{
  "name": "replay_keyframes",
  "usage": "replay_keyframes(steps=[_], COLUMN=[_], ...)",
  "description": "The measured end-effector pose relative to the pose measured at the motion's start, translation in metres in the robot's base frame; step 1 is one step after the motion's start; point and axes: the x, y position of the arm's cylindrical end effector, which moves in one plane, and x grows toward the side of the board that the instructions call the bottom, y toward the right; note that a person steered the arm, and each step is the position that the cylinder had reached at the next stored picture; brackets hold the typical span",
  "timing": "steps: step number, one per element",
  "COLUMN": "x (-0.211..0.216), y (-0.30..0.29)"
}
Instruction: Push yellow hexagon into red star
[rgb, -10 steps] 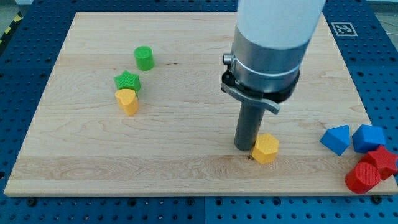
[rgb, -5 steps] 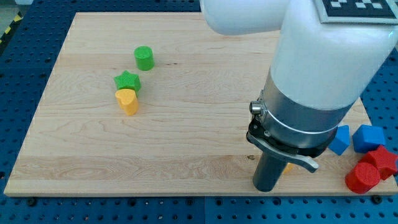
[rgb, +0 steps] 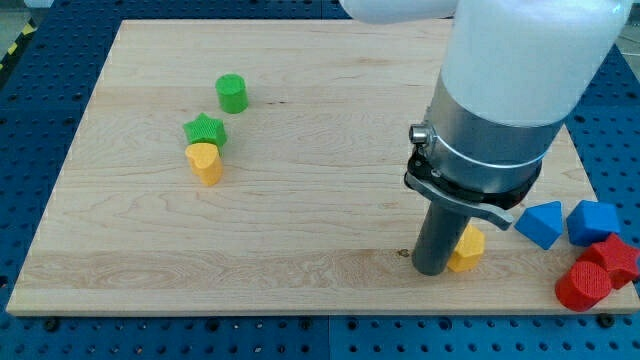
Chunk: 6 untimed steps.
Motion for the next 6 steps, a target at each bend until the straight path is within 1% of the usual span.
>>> replay_keyframes(steps=[1, 2, 4, 6], x=[-0.006, -0.008, -0.026, -0.032], y=[0.016, 0.022, 0.037, 0.037])
